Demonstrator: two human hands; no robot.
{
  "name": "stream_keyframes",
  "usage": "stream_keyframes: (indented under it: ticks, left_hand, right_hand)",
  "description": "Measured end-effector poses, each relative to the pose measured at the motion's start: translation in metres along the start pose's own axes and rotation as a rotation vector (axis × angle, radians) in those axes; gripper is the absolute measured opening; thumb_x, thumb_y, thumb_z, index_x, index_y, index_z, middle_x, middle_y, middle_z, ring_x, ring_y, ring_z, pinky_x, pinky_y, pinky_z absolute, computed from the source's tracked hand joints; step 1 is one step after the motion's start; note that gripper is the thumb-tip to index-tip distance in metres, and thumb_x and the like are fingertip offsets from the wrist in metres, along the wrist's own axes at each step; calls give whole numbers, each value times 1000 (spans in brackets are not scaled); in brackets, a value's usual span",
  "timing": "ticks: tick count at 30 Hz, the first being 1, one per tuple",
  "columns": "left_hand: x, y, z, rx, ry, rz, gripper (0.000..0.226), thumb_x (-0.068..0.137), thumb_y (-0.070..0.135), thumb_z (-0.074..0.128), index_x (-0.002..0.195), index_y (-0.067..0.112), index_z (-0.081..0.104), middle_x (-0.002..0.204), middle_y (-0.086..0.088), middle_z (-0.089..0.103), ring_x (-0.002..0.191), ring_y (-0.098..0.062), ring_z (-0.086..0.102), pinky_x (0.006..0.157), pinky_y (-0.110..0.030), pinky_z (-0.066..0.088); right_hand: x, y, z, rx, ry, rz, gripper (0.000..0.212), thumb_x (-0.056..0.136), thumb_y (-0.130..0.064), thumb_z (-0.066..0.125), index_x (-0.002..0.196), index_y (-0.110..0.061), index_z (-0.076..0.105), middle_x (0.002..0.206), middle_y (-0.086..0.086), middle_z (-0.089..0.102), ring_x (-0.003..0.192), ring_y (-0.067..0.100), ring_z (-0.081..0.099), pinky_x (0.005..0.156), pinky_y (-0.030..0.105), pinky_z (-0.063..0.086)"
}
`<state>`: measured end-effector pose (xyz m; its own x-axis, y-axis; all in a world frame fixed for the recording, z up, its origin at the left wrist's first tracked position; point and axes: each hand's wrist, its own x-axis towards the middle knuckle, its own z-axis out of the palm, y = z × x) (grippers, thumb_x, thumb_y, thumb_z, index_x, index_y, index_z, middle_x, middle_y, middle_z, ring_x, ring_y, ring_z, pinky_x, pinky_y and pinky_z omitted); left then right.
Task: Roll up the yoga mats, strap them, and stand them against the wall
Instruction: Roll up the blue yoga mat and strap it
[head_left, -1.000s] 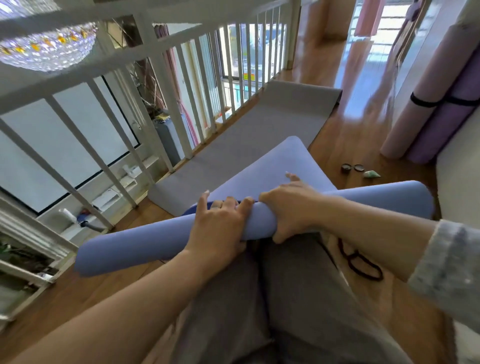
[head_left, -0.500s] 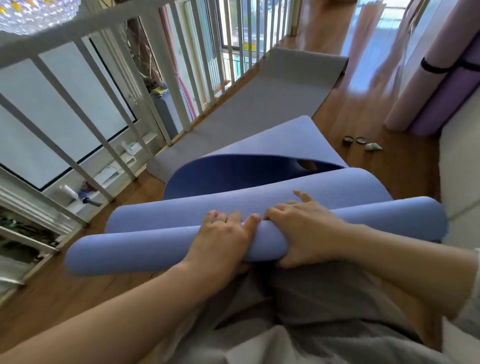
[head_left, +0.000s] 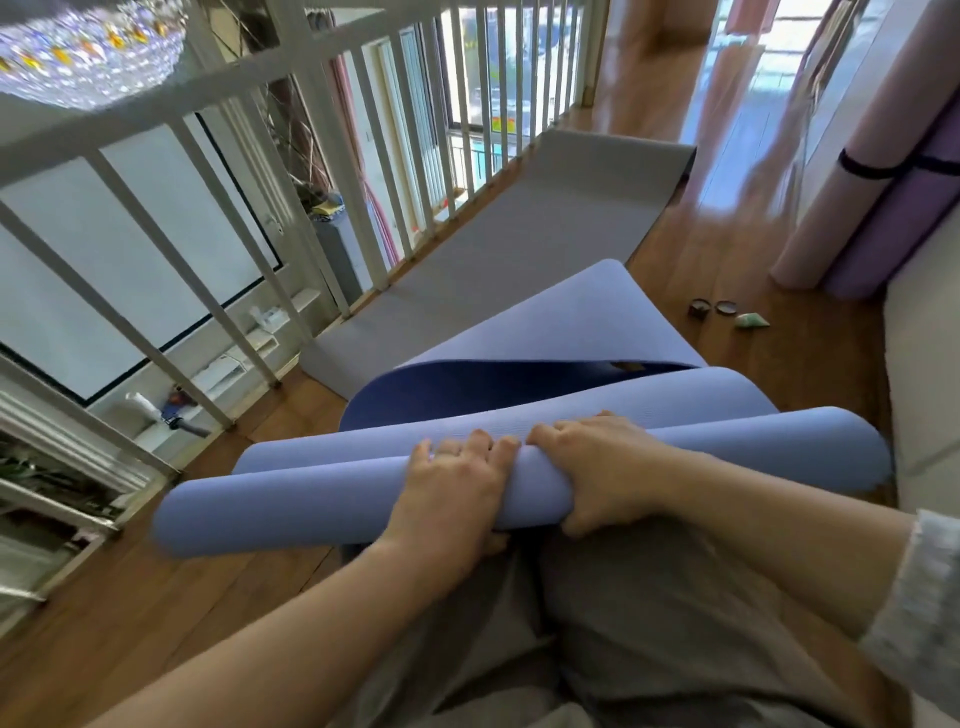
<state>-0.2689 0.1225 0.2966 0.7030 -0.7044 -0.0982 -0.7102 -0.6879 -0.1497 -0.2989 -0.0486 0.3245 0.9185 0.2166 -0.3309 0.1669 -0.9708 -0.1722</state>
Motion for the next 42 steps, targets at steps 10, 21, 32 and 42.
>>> stream_keyframes:
  ticks: [10, 21, 32, 42]
  left_hand:
    - [29, -24, -17, -269, -226, -7, 78, 75, 47, 72, 139, 29, 31, 135, 3, 46, 121, -20, 49, 104, -41, 39]
    - [50, -33, -4, -191, -124, -47, 79, 70, 54, 70, 136, 35, 32, 122, 5, 54, 109, -20, 56, 95, -40, 44]
    - [31, -17, 21, -55, 307, -67, 64, 66, 28, 80, 126, 19, 57, 105, -6, 66, 93, -29, 66, 103, -59, 35]
    - [9, -23, -60, 79, 301, -74, 72, 85, 46, 55, 147, 27, 25, 132, -4, 50, 119, -27, 51, 115, -49, 10]
  right_hand:
    - [13, -8, 20, -241, 245, 28, 60, 70, -37, 71, 122, -19, 47, 110, 2, 60, 100, 23, 59, 96, 38, 40]
    - [35, 3, 18, -304, 264, 74, 67, 70, -43, 74, 127, -20, 46, 112, 1, 61, 103, 24, 60, 111, 52, 27]
    - [45, 9, 6, -232, 230, 33, 54, 72, -47, 67, 115, -21, 47, 109, -2, 64, 98, 19, 61, 102, 40, 36]
    - [0, -8, -62, -308, 276, -46, 64, 69, -54, 65, 121, -23, 45, 109, -6, 63, 101, 17, 61, 112, 44, 24]
